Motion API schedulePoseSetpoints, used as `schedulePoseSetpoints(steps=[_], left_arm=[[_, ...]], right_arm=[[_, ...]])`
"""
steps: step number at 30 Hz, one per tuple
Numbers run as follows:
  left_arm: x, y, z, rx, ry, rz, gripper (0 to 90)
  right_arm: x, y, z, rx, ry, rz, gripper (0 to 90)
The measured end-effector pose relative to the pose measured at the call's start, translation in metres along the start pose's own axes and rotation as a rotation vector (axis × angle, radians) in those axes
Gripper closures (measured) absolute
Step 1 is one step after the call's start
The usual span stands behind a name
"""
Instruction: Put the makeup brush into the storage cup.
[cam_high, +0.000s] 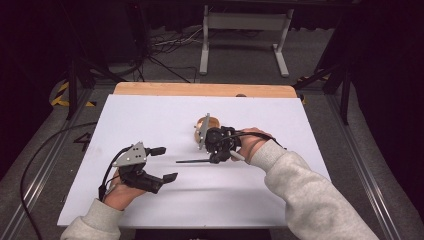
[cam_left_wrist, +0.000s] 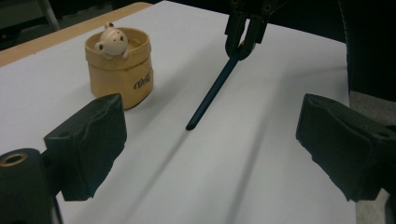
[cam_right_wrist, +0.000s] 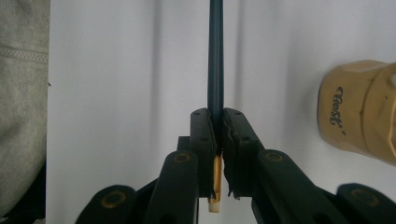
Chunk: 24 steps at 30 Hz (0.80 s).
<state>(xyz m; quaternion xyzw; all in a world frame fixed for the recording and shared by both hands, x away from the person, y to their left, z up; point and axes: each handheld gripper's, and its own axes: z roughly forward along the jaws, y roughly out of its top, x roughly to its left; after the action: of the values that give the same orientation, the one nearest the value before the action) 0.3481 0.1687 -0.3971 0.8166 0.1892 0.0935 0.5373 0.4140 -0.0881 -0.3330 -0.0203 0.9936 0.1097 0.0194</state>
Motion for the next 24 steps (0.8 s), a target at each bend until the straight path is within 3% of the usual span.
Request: schedulePoseSetpoints(steps=[6,24], left_arm=[[0.0,0.014,0.007,0.044,-0.033,0.035,11.6],[-0.005,0.039,0.029,0.181,-0.067,0.102,35.8]], right_arm=[[0.001,0.003,0.002,0.003,0.011,-0.007,83.4],[0.004,0.008,0.007,0.002,0.031,-0.02,83.3]])
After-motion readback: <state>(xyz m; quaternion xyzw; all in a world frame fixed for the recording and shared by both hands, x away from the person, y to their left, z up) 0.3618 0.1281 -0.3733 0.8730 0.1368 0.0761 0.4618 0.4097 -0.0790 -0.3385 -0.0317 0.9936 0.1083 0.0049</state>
